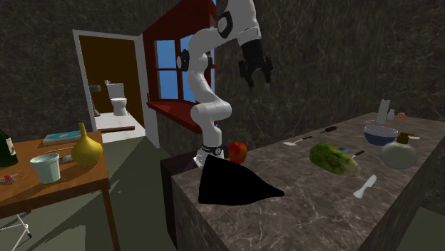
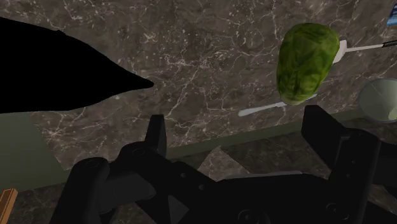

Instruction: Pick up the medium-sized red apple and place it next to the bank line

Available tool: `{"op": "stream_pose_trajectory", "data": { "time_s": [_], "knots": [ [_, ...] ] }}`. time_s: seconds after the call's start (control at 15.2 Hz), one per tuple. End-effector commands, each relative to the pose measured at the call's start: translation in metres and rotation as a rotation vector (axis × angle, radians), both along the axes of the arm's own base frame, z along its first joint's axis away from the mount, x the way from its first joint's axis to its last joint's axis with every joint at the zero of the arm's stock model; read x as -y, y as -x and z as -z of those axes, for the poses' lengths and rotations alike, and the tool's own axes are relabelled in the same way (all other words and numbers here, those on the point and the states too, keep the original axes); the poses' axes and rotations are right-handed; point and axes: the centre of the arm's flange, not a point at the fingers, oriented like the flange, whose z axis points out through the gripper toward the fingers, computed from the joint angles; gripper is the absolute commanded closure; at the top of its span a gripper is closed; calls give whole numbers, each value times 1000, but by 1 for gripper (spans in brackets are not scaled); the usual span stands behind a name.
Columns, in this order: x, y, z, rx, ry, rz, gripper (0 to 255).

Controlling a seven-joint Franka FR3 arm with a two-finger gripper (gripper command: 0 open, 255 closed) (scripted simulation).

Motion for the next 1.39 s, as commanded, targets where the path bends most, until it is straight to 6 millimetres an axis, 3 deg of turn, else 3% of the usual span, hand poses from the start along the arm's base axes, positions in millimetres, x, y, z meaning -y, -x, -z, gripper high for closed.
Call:
{"op": "stream_pose_trajectory", "data": {
  "time_s": [0.0, 0.59, 1.19, 1.32],
  "knots": [
    [0, 0, 0, 0, 0, 0, 0],
    [-20, 33, 104, -85, 128, -81, 0],
    [-24, 77, 206, -170, 256, -162, 0],
    [-24, 79, 217, -174, 262, -166, 0]
  ]
}}
